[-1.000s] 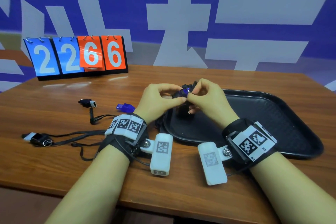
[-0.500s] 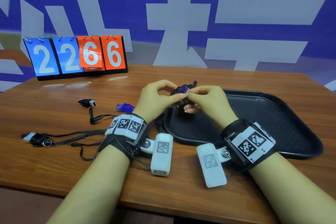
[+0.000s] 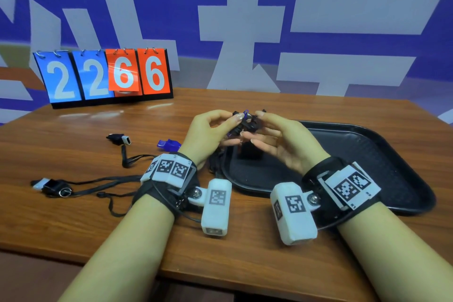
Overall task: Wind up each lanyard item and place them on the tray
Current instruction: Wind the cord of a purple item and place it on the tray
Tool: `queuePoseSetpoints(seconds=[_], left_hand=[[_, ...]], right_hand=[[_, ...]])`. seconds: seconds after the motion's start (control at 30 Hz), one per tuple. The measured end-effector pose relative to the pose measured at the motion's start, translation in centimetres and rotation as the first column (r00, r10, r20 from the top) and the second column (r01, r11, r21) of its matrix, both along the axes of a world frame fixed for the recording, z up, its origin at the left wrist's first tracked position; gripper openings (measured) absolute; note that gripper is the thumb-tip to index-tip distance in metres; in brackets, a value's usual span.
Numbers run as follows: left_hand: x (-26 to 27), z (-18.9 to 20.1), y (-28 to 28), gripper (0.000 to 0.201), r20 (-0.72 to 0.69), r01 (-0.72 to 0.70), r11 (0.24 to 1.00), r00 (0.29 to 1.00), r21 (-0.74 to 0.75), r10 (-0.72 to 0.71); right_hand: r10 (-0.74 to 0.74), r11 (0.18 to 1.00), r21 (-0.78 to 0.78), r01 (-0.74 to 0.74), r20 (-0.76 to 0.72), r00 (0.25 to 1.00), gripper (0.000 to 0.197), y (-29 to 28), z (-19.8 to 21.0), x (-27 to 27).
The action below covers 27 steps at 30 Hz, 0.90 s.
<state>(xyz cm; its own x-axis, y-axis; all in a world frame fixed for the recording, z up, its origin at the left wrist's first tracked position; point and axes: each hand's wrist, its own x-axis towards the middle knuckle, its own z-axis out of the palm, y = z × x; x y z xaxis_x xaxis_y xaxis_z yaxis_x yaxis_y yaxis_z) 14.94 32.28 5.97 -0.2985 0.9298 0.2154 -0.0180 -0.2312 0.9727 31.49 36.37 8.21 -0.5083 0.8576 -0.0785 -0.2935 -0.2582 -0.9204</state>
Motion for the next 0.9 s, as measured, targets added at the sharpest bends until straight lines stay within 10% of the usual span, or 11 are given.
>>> queuePoseSetpoints(seconds=[0.53,0.9], left_hand=[[0.4,0.3,-0.7,0.031,-0.022,0.176,0.984,0.984,-0.010,-0.176],[0.3,0.2,-1.1,0.017,-0.210,0.312,0.934,0.915,-0.174,-0.345]], right_hand=[[0.149,0.989,-0.034,-0.146,0.280,0.948,0.008,0.6,-0.6,0.2],[0.000,0.986,0.149,-0.075,0.448,0.894,0.016,1.0,-0.8,0.7]])
